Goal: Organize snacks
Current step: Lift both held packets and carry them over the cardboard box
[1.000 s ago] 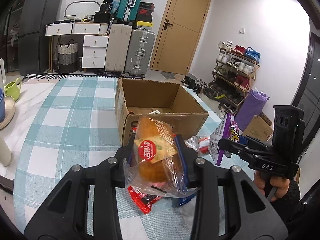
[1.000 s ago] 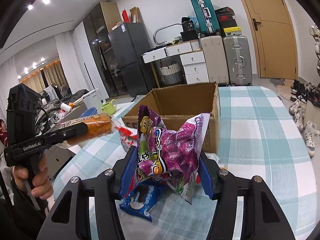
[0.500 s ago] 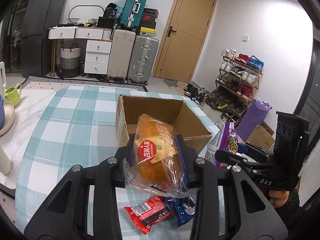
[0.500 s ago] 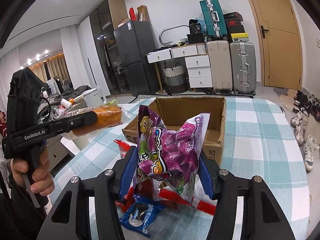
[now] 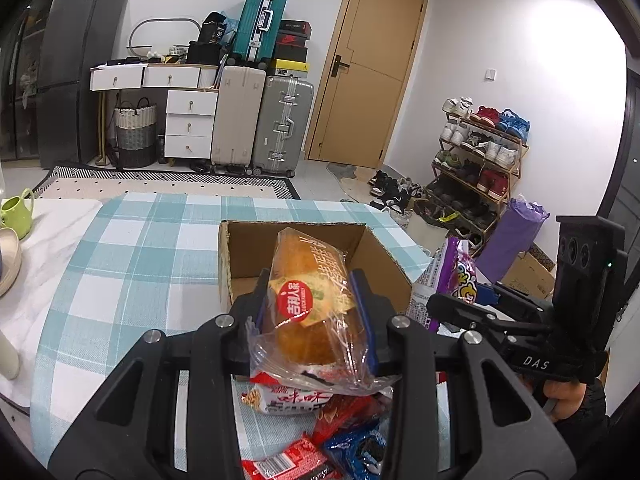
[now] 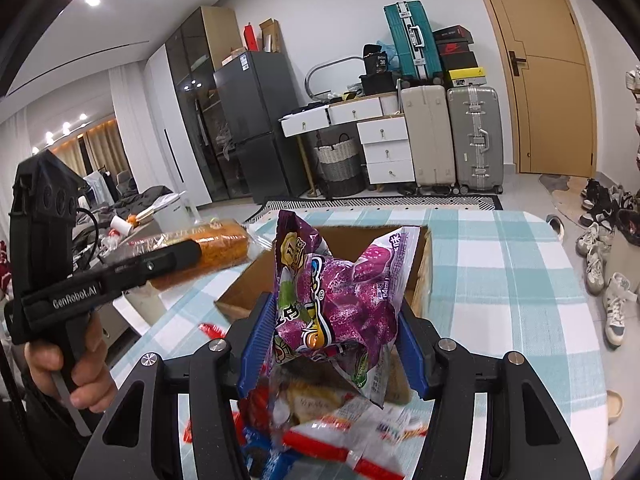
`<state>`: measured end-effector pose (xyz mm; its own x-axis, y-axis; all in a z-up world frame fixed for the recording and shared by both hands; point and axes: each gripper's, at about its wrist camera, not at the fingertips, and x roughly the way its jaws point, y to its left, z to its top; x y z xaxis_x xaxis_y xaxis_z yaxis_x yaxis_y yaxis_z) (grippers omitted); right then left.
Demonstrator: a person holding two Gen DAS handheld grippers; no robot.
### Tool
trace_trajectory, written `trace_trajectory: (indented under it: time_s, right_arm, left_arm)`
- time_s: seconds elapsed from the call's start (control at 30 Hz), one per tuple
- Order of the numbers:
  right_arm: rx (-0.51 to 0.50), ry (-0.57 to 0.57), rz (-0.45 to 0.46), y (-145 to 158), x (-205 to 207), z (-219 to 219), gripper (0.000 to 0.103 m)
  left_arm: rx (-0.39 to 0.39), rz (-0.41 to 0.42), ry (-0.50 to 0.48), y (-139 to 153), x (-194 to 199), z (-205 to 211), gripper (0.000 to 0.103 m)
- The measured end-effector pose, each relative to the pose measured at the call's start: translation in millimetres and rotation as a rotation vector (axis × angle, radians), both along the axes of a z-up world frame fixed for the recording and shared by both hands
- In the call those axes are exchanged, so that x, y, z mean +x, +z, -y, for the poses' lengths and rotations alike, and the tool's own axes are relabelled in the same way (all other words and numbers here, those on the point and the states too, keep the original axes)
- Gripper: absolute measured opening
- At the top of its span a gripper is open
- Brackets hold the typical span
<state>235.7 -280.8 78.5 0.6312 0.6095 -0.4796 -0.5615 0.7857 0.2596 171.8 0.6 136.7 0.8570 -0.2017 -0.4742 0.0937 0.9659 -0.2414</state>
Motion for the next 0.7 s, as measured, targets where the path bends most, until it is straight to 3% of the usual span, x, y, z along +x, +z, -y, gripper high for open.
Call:
trace_trajectory:
  time_s: [0.7]
  right_arm:
    - [-0.030,-0.012,-0.048,-2,55,-13,0.058]
  left_arm:
    - [0.036,-0.040,0.007,-20,101,18,0.034]
